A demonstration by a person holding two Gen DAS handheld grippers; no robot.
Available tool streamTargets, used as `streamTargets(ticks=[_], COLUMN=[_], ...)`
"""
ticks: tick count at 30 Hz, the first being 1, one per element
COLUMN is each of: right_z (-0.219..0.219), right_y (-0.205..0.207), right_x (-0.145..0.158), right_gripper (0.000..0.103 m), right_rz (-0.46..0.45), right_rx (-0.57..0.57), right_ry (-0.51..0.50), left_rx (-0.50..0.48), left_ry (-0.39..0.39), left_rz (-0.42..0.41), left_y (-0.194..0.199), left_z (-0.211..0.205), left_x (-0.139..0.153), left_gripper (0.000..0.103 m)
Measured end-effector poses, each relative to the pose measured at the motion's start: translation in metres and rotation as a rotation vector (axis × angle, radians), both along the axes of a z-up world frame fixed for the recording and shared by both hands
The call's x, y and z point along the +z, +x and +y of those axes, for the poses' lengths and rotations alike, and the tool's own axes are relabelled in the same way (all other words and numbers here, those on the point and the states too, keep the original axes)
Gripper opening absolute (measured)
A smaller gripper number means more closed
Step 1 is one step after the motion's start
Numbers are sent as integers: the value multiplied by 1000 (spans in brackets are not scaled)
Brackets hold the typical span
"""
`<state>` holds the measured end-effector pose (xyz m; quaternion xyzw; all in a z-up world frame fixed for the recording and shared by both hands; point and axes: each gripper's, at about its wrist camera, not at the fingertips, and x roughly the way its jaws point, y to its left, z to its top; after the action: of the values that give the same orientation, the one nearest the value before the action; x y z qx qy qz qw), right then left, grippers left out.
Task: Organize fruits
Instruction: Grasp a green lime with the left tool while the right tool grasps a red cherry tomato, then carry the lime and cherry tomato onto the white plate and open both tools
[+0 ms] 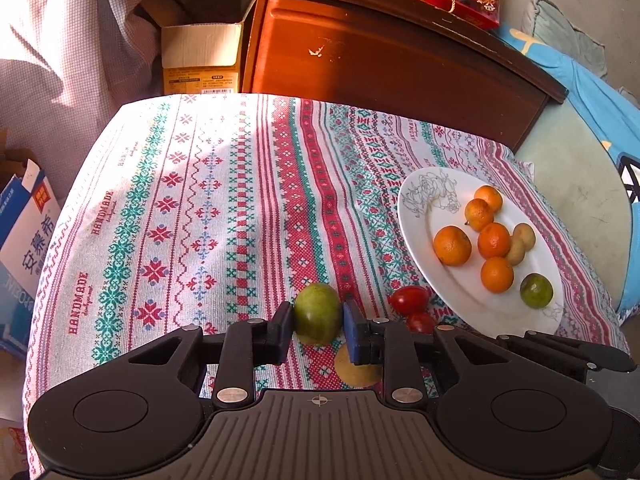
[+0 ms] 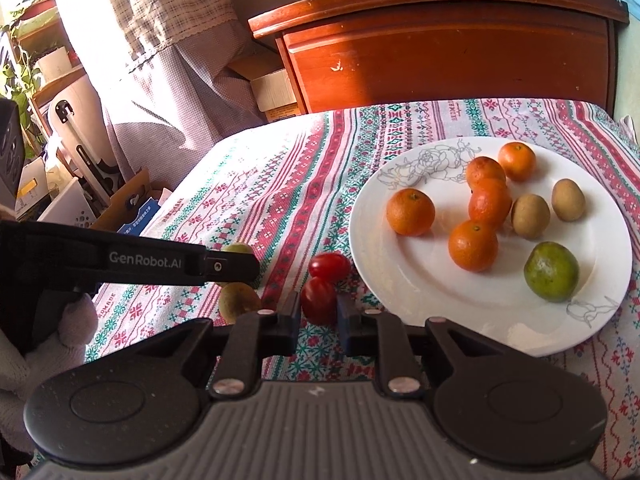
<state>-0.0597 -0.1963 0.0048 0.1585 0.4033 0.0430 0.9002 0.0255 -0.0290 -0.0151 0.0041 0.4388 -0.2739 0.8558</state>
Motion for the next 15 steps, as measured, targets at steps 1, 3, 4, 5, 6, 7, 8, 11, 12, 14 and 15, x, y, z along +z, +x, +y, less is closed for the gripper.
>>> streamTargets(ticks=[1, 3, 4, 5, 6, 7, 8, 11, 12, 14, 15], right_z=[0, 1, 1, 1, 1, 1, 0, -5, -7, -14, -18], right_y=[0, -1, -2, -2, -3, -3, -4, -5, -5, -6, -7], right_x=[1, 2, 3, 5, 6, 7, 9, 15, 18, 25, 29], right_gripper=[19, 19, 19, 19, 19, 19, 19, 19, 19, 19, 19], right_rz=[0, -1, -3, -4, -7, -11, -14, -29, -36, -53, -64], right_rx=[1, 2, 1, 1, 0, -3, -5, -19, -25, -41, -53], right_ry=[2, 7, 10, 11, 11, 13, 16, 29, 33, 36, 37], left_rx=[2, 5, 6, 9, 15, 22, 32, 53, 57, 59, 55], left_ry=[0, 4, 6, 9, 13, 19, 26, 28, 24, 13, 4], left_rz=[-2, -11, -13, -13, -13, -14, -15, -22, -27, -36, -44], left_y=[-1, -2, -3, -3, -3, -3, -3, -3, -3, -3, -4], left_z=[1, 5, 6, 8, 10, 11, 14, 17, 18, 17, 15], left_x=[0, 2, 2, 2, 2, 2, 2, 4, 7, 12, 16], left_gripper=[24, 24, 24, 24, 24, 24, 24, 24, 24, 24, 24])
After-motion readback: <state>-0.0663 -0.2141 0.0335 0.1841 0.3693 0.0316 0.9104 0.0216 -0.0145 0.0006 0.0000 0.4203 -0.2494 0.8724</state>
